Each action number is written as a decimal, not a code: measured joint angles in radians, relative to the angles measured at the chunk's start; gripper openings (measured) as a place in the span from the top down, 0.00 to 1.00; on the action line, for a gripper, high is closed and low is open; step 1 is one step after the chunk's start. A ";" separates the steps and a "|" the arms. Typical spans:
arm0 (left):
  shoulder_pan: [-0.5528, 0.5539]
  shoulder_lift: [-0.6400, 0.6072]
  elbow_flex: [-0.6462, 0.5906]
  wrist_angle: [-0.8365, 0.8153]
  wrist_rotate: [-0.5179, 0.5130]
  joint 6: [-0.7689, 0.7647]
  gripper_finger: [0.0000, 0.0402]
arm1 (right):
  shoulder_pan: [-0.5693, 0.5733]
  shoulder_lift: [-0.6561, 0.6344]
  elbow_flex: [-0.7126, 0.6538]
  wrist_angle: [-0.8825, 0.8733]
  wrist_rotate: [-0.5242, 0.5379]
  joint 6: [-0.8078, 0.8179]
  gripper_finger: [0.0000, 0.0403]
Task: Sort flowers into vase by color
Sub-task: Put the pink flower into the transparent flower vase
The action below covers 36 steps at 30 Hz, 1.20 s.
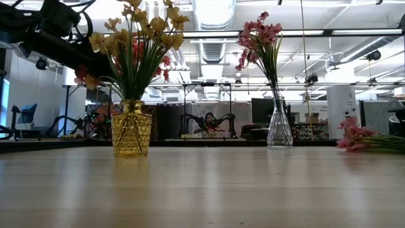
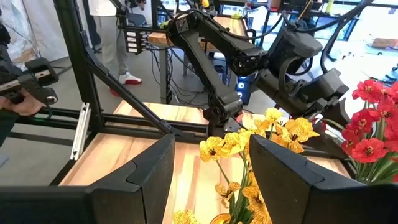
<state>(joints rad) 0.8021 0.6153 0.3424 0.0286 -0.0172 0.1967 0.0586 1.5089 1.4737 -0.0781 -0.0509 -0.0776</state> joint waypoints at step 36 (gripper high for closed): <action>0.000 0.005 0.184 -0.374 -0.134 -0.180 0.37 | 0.000 -0.002 0.009 -0.098 0.000 0.016 0.50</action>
<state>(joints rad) 0.8021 0.6201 0.5264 -0.3452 -0.1515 0.0171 0.0586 1.5074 1.4826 -0.1759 -0.0505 -0.0612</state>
